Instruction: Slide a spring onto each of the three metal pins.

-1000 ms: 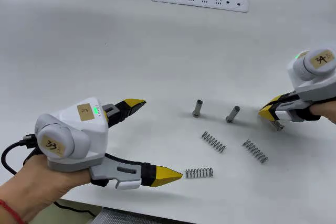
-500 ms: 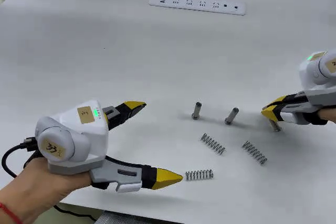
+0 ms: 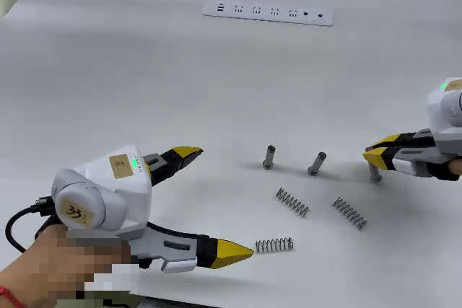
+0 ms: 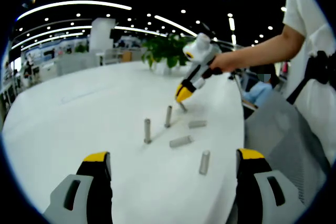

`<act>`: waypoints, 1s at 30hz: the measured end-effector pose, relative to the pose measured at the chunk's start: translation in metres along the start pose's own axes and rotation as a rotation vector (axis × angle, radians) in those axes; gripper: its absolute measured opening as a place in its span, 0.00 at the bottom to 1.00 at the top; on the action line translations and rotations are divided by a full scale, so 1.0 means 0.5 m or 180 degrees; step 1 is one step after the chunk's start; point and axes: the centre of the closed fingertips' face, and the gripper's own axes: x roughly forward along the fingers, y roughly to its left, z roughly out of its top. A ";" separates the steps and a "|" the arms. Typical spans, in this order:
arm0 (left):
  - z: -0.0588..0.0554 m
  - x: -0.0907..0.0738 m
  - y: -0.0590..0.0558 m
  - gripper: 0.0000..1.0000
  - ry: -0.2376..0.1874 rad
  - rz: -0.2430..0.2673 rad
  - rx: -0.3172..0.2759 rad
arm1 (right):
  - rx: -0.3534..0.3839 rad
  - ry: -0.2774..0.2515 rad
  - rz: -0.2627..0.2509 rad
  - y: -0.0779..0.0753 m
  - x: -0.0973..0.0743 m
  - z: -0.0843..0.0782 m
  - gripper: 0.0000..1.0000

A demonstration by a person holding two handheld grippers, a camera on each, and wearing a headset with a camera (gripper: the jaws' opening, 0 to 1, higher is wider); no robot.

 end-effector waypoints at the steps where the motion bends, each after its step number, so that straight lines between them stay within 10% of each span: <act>1: 0.000 0.000 -0.001 1.00 0.0003 -0.0002 0.0005 | 0.0002 -0.0012 -0.0006 0.001 -0.002 0.000 0.09; 30: 0.010 0.003 -0.013 1.00 -0.0001 -0.0020 0.0027 | 0.0088 -0.0343 -0.0069 0.019 -0.037 -0.013 0.09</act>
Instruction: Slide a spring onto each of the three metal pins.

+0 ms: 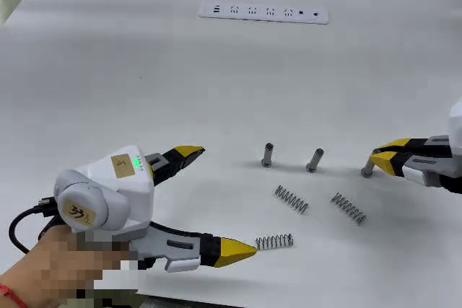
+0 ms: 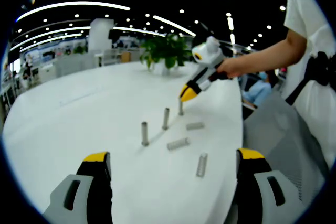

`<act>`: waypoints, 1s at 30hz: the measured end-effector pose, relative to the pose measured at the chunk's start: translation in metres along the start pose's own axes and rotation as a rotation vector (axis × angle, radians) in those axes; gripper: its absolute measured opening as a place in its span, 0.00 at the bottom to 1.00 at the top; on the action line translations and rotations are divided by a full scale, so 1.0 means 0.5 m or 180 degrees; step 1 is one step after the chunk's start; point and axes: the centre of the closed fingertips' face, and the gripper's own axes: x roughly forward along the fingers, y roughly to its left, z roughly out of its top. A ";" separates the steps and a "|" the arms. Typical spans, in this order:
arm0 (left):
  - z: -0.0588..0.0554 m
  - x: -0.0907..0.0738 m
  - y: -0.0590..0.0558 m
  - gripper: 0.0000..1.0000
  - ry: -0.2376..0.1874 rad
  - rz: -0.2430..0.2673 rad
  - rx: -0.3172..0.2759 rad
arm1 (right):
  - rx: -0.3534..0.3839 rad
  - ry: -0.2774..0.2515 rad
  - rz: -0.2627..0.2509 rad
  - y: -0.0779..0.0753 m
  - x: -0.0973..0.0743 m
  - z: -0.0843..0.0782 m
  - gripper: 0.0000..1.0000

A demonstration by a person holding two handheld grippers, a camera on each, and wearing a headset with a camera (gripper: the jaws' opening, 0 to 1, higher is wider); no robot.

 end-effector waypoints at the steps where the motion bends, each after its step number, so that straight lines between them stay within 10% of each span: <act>1: 0.000 0.001 0.000 1.00 -0.0001 -0.0002 0.0004 | -0.0003 0.0001 -0.0005 0.000 -0.001 -0.001 0.09; 30: 0.003 0.006 -0.005 1.00 -0.0006 -0.0018 0.0014 | 0.0006 0.0028 0.0009 0.006 -0.013 -0.018 0.10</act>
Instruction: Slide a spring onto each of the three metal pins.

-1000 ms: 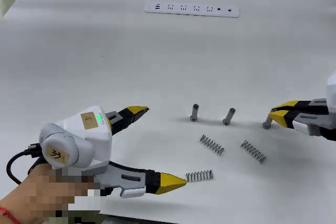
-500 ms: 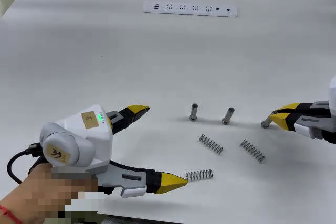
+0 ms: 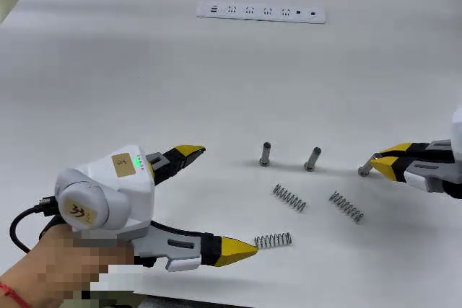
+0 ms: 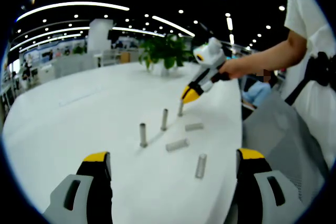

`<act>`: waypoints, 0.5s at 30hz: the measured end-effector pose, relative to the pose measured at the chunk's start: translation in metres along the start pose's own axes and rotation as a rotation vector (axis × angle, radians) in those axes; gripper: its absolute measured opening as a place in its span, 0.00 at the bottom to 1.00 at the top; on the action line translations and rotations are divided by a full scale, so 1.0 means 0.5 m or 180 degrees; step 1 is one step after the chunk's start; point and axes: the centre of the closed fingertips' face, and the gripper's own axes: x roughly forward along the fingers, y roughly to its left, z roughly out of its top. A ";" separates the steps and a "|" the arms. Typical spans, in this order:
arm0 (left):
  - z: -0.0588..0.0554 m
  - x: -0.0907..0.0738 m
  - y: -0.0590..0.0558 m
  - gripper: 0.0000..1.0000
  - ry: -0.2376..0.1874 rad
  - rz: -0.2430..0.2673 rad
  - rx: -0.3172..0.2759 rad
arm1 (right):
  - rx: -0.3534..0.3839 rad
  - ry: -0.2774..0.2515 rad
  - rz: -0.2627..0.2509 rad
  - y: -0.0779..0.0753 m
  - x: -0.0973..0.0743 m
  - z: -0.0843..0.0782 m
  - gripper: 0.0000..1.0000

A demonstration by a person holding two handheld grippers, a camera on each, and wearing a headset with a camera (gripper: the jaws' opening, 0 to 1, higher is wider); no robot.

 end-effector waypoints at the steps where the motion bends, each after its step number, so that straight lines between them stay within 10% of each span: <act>1: 0.000 0.000 0.000 1.00 -0.0001 0.0000 -0.0003 | -0.0003 0.0005 0.0001 0.000 0.000 -0.001 0.10; 15: 0.000 -0.001 -0.003 1.00 -0.0005 -0.0013 0.0005 | -0.0027 -0.0015 0.0005 0.004 0.000 0.001 0.13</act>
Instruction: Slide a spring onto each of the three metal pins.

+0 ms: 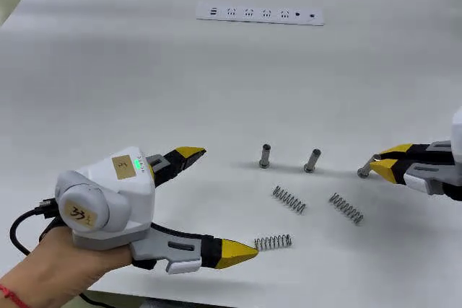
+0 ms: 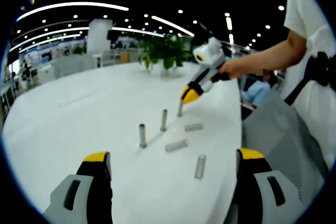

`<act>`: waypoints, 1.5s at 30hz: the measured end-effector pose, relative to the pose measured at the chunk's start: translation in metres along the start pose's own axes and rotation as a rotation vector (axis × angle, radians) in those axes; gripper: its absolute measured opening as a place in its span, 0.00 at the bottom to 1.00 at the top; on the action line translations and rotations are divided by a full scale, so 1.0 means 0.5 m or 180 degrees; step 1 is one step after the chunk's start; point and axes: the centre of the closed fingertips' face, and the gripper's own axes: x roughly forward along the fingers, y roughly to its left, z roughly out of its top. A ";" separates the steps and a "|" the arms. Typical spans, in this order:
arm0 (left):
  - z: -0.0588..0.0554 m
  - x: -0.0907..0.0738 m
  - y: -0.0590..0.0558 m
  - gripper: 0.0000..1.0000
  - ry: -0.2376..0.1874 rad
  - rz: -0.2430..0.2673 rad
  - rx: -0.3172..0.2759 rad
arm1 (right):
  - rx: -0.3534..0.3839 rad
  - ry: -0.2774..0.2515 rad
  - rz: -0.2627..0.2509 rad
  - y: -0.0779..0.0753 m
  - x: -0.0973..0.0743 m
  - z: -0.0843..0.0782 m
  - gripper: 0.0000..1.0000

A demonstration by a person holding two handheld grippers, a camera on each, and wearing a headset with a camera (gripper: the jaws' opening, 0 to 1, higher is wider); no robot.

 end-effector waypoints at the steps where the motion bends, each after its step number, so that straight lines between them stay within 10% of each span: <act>1: 0.000 0.000 0.000 1.00 0.0002 0.0000 0.0001 | -0.0004 -0.0002 -0.0004 0.000 0.000 0.000 0.13; 27: 0.011 -0.007 -0.014 1.00 0.0035 -0.0016 0.0100 | -0.0158 -0.0217 0.0012 0.005 -0.047 0.012 0.33; 45: 0.017 -0.012 -0.025 1.00 0.0111 -0.0028 0.0247 | -0.0318 -0.0496 0.0185 0.032 -0.110 0.008 0.68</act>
